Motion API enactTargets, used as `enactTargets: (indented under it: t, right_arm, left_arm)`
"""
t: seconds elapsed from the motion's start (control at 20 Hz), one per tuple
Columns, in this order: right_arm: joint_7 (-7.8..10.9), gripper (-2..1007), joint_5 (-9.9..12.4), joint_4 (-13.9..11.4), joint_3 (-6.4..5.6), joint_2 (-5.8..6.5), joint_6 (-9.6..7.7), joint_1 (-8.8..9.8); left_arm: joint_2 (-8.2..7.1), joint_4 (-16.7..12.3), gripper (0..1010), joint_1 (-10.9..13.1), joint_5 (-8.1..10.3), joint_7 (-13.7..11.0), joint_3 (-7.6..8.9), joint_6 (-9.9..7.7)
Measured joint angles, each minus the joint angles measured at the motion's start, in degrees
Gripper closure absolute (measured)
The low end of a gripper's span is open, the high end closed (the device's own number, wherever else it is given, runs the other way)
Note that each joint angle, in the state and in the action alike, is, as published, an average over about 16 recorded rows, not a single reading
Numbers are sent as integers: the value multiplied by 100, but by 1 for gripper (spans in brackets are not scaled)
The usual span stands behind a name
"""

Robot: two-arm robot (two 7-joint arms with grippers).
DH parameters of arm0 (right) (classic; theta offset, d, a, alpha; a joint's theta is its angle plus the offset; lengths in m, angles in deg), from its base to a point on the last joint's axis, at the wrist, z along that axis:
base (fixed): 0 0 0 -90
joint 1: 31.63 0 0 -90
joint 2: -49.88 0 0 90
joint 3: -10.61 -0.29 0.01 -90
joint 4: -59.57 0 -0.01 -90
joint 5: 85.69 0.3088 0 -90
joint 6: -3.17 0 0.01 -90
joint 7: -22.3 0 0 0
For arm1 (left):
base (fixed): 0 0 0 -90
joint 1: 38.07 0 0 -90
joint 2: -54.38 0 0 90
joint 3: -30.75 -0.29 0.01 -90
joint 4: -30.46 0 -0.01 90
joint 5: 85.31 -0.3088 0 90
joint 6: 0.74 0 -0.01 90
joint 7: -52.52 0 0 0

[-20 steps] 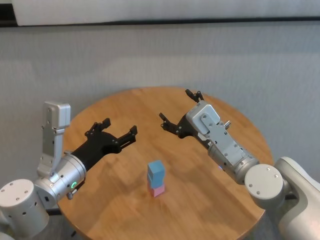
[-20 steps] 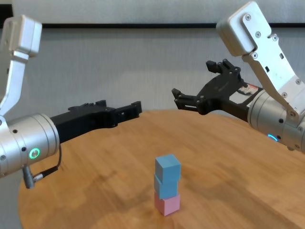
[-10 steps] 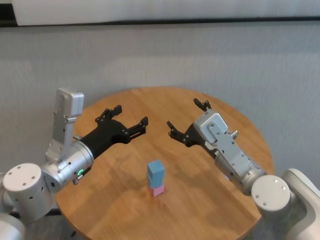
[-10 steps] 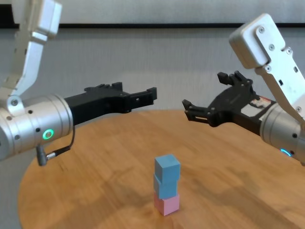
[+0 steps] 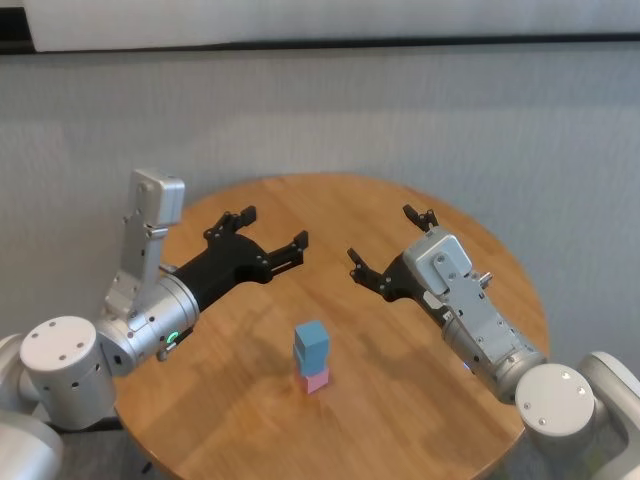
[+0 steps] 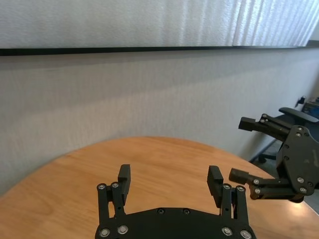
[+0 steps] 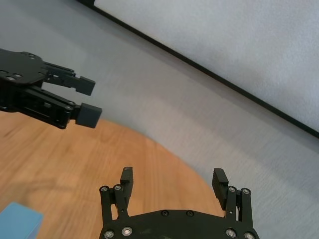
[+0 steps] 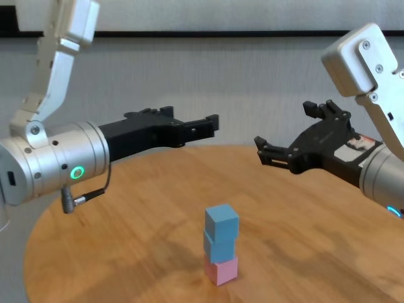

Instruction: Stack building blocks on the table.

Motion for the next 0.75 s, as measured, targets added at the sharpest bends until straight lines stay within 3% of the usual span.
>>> enactTargets:
  t: [0.75]
  right_arm:
    - [-1, 0, -41, -130, -49, 10, -95, 113]
  left_arm:
    - [9, 22, 9, -51, -15, -53, -56, -87]
